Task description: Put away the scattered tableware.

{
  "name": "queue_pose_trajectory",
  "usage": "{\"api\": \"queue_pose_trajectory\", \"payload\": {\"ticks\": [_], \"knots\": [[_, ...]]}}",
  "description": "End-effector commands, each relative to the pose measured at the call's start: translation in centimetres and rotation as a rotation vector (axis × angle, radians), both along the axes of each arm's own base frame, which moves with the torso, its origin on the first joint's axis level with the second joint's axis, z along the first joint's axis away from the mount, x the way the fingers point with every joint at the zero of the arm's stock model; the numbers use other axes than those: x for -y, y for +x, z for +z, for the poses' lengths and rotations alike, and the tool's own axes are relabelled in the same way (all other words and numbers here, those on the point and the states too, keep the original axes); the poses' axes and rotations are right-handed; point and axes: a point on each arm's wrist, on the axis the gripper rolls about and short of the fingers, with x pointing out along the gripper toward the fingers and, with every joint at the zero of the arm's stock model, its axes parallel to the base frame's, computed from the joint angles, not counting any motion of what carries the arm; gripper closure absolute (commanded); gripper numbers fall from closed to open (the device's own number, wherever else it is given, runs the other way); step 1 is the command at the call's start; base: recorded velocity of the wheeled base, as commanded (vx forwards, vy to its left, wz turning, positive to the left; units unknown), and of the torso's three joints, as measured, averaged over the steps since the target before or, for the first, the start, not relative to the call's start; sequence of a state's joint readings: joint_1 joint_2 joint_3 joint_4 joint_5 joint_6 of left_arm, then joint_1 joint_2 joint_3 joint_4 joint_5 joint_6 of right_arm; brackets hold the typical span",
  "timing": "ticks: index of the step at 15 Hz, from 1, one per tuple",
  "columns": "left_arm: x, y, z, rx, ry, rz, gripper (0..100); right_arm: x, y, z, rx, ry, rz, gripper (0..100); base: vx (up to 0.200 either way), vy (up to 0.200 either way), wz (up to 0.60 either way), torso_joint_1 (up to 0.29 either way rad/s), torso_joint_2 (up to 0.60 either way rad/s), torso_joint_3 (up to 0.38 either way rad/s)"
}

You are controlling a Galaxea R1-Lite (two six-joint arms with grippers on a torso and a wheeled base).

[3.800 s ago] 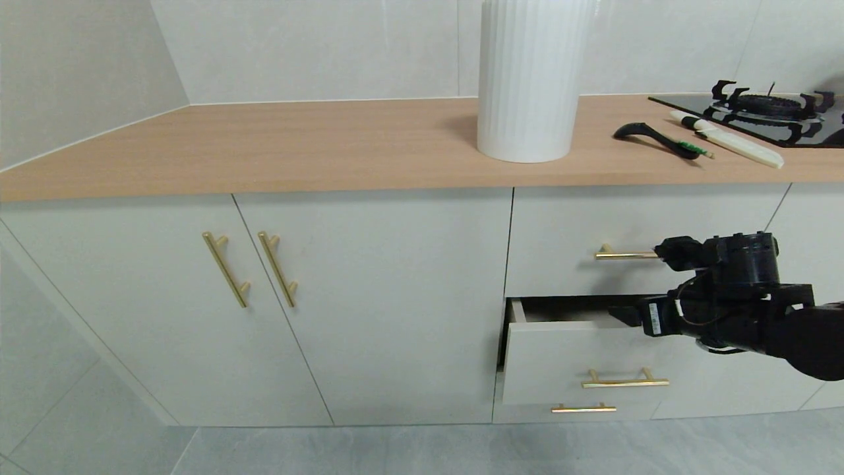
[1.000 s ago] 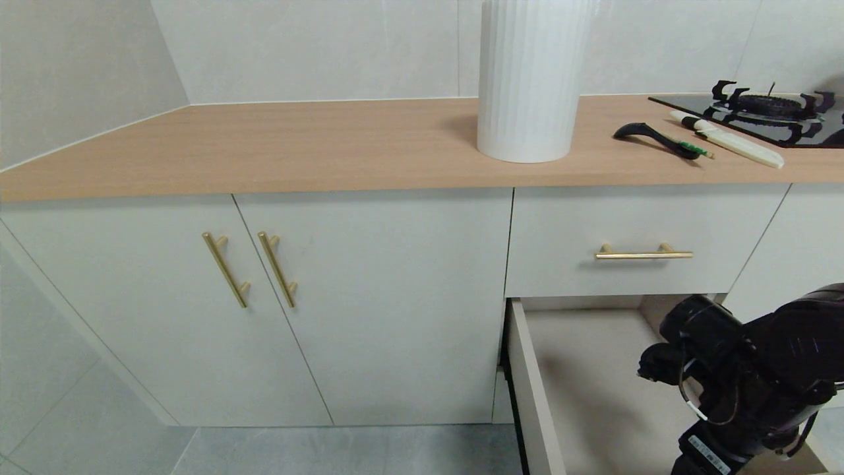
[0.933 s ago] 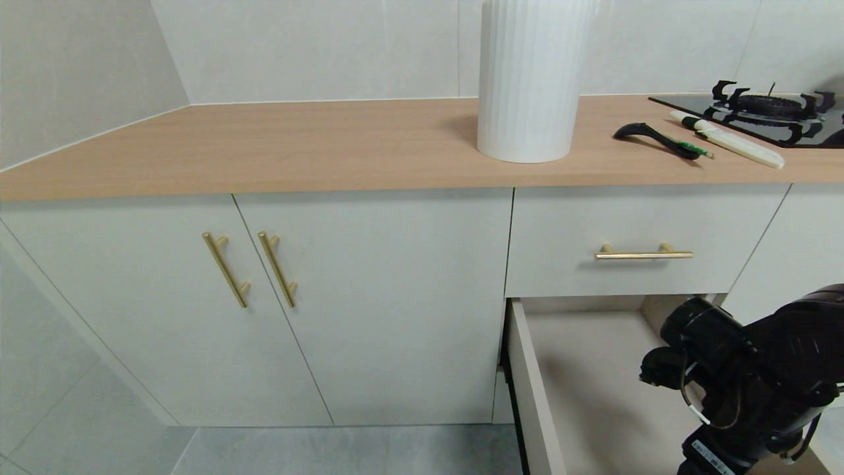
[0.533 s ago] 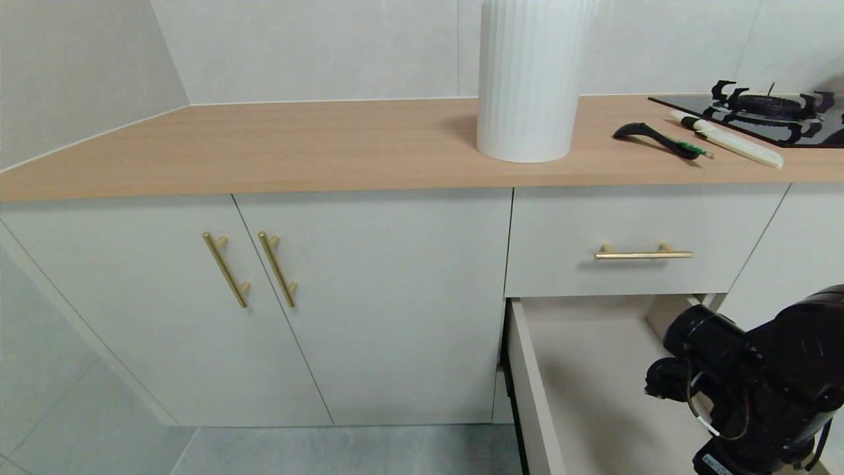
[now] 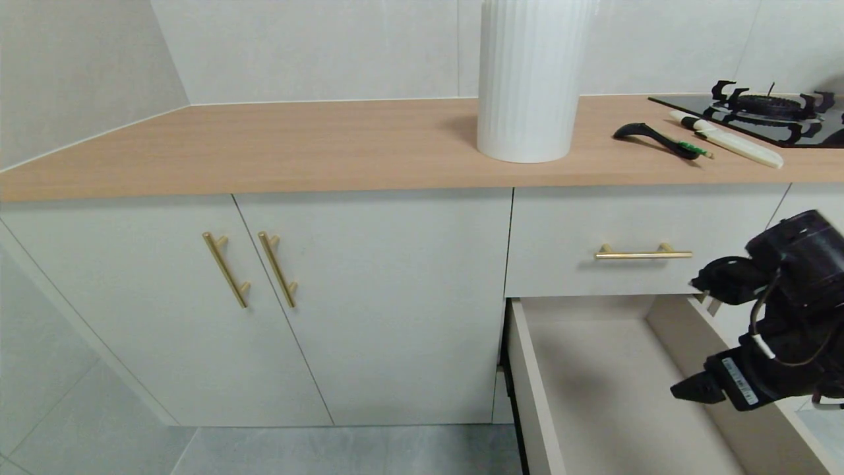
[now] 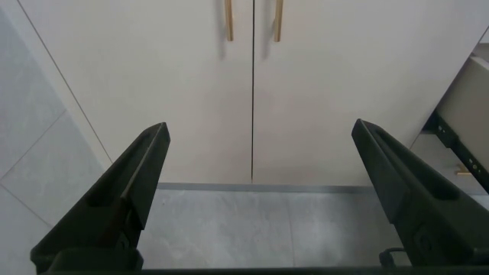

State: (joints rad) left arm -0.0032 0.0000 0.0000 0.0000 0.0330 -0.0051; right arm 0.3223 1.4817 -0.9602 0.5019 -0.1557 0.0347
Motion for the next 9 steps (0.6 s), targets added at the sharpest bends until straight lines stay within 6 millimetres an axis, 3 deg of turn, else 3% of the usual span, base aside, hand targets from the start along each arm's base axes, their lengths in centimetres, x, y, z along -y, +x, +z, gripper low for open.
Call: {"api": "queue_pose_trajectory", "payload": {"ticks": [1, 9], "knots": [[0.0, 0.0, 0.0, -0.002, -0.001, 0.001, 0, 1.1, -2.9, 4.1, 0.198, 0.087, -0.021, 0, 0.000, 0.000, 0.00, 0.000, 0.00, 0.000], [0.0, 0.0, 0.0, -0.002, -0.001, 0.001, 0, 2.4, -2.4, 5.6, 0.367, 0.130, -0.088, 0, 0.000, 0.000, 0.00, 0.000, 0.00, 0.000]]}}
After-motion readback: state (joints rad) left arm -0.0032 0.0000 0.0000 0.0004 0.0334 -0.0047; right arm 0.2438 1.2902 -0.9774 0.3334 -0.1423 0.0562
